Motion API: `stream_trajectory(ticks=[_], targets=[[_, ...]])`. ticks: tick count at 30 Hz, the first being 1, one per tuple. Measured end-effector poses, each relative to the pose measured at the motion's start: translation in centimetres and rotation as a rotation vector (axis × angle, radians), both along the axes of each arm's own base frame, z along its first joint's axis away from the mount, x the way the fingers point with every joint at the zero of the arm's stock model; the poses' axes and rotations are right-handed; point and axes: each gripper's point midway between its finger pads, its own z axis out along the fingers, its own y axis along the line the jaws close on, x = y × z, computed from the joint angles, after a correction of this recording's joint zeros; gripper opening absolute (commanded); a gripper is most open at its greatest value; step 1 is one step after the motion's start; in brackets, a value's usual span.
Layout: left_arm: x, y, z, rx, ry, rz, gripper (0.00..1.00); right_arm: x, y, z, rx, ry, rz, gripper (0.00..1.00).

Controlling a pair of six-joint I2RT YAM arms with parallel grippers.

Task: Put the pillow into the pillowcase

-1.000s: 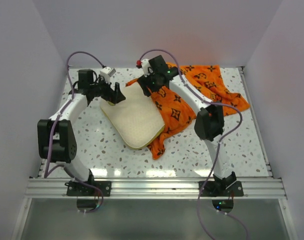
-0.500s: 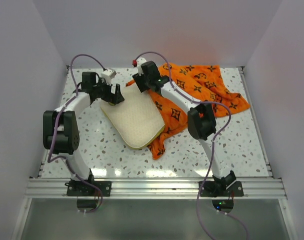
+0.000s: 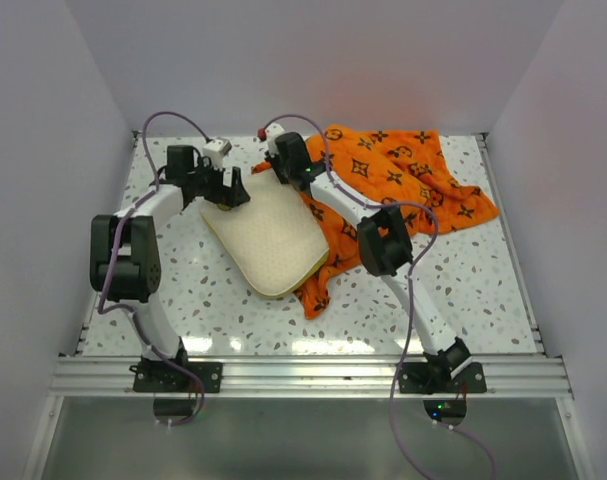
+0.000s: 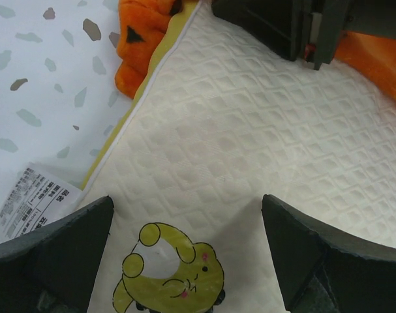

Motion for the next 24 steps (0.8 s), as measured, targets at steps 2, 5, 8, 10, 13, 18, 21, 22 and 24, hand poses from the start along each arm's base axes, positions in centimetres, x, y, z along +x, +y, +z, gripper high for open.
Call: stream_trajectory(ticks=[2, 5, 8, 10, 13, 18, 21, 22, 24], targets=[[0.4, -0.1, -1.2, -0.011, 0.027, 0.009, 1.0, 0.1, 0.2, -0.7, -0.002, 0.006, 0.006, 0.0], [1.5, -0.3, -3.2, -0.032, 0.071, 0.013, 1.0, -0.1, 0.5, -0.3, 0.025, 0.015, 0.026, 0.0], [2.1, -0.9, -4.0, -0.071, 0.092, -0.012, 0.69, -0.6, 0.6, 0.6, 0.063, 0.035, 0.056, 0.0], [2.2, -1.4, -3.9, -0.121, 0.099, -0.048, 0.2, -1.5, 0.6, 1.7, 0.091, 0.061, 0.083, 0.0], [1.6, -2.8, -3.3, -0.213, 0.102, -0.121, 0.0, -2.4, 1.4, 4.5, 0.154, 0.071, 0.128, 0.0], [0.1, -5.3, -1.0, -0.369, 0.047, -0.19, 0.0, -4.6, 2.6, 8.8, 0.248, 0.1, 0.197, 0.0], [-0.7, -7.4, 1.1, -0.497, 0.033, -0.209, 0.0, -6.7, 3.8, 10.7, 0.301, 0.137, 0.235, 0.0], [-1.0, -8.4, 2.4, -0.567, 0.029, -0.216, 0.0, -7.6, 4.3, 11.1, 0.314, 0.153, 0.247, 0.0], [-1.6, -9.5, 4.6, -0.688, 0.049, -0.228, 0.0, -9.7, 5.1, 12.1, 0.339, 0.189, 0.262, 0.0]])
